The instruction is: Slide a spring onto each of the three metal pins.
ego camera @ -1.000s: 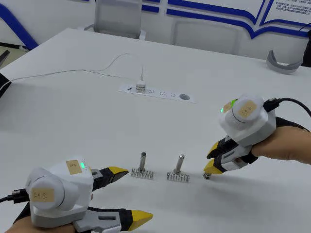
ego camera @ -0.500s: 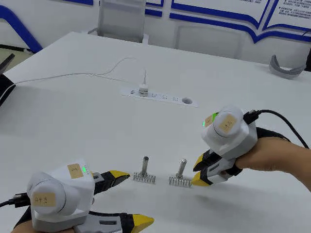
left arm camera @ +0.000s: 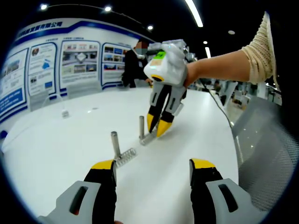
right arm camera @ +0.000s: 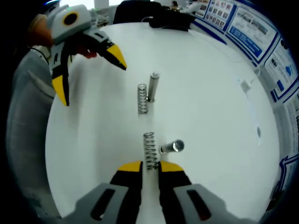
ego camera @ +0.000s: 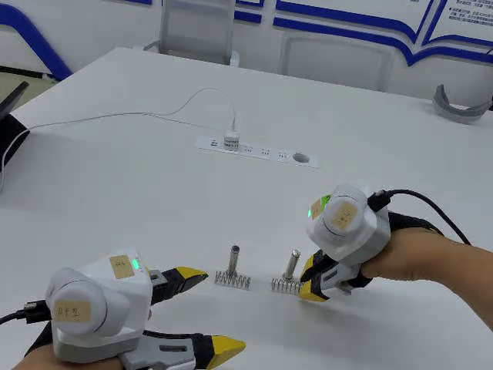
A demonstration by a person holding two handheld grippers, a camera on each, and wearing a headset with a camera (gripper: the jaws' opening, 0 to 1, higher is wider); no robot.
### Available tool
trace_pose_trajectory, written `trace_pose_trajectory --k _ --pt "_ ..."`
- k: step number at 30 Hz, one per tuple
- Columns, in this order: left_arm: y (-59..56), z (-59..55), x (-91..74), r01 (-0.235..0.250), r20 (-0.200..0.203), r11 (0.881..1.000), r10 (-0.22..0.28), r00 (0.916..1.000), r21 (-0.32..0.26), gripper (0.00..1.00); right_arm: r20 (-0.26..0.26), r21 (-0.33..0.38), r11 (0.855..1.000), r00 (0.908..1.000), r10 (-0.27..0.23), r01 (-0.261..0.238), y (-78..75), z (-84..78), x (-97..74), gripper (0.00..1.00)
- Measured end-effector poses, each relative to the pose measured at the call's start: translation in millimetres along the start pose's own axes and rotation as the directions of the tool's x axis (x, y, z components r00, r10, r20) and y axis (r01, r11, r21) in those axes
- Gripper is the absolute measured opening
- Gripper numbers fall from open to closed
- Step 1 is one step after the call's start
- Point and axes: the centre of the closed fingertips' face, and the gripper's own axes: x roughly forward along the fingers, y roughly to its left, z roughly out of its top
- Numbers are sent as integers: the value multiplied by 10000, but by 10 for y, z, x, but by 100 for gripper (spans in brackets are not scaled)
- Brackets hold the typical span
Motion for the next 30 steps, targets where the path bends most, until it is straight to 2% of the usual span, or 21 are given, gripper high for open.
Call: trace_pose_trajectory --k 18,30 --pt "-22 4 8 35 -24 10000 -35 10000 33 63 -50 77 9997 9997 252 -251 52 0 58 12" --pt "-89 9 53 263 -75 9995 -262 9996 197 61 -15 -218 9985 9988 493 -493 247 55 -84 12"
